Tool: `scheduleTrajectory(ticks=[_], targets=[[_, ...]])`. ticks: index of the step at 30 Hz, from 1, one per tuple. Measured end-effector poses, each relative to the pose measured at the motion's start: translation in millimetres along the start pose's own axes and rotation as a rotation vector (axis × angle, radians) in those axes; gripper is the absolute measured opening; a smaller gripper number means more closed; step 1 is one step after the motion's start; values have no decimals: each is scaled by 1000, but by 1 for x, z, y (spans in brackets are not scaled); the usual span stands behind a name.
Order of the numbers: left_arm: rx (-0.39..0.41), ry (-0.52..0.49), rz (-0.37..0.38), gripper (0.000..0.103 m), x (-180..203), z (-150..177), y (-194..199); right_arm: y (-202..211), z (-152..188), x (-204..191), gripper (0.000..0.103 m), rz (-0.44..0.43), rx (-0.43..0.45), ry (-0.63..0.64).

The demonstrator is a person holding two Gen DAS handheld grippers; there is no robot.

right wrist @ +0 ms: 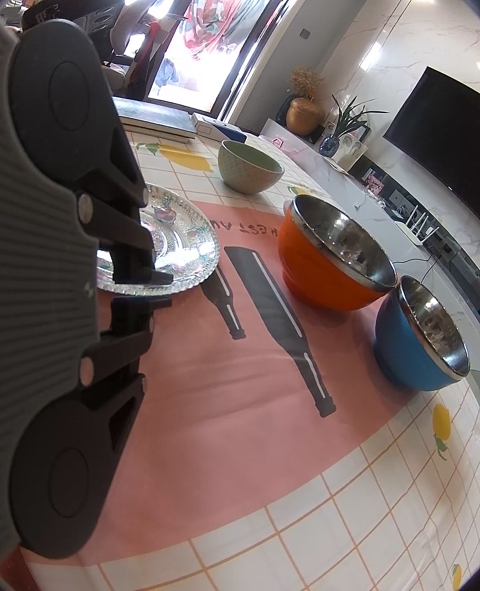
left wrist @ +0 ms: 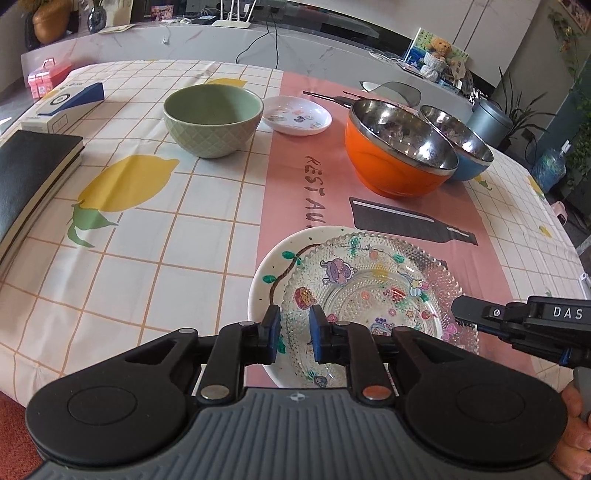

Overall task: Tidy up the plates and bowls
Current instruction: 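Open both tools to release the glass plate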

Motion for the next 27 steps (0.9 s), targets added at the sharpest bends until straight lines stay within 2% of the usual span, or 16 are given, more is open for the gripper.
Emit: scheduleTrajectory(ticks=[11, 17, 20, 22, 23, 25, 27], targets=[[-21, -172, -69, 24, 18, -4, 1, 0, 0, -1, 3, 1, 1, 3], [-25, -246, -116, 30, 26, -5, 1, 1, 0, -2, 3, 5, 3, 10], [2, -205, -103, 32, 18, -2, 4, 0, 0, -3, 3, 9, 3, 12], [33, -150, -91, 50, 8, 2, 7, 0, 1, -4, 3, 15, 6, 26], [44, -123, -92, 54, 2, 4, 9, 0, 1, -6, 3, 19, 8, 36], [48, -72, -86, 56, -9, 8, 9, -1, 2, -9, 3, 31, 14, 62], [42, -16, -47, 56, -20, 11, 8, -4, 3, -14, 3, 44, 17, 95]])
Point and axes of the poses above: each gripper's, at about its wrist camera, not at the fingertips, and y roughly against the way its jaws point, x to its right, z to its underside, the point moved 1 cm from there along -y, roughly the way its jaws point, and after that the axes turned 13 degrees about -y, right-handed, at the moved point
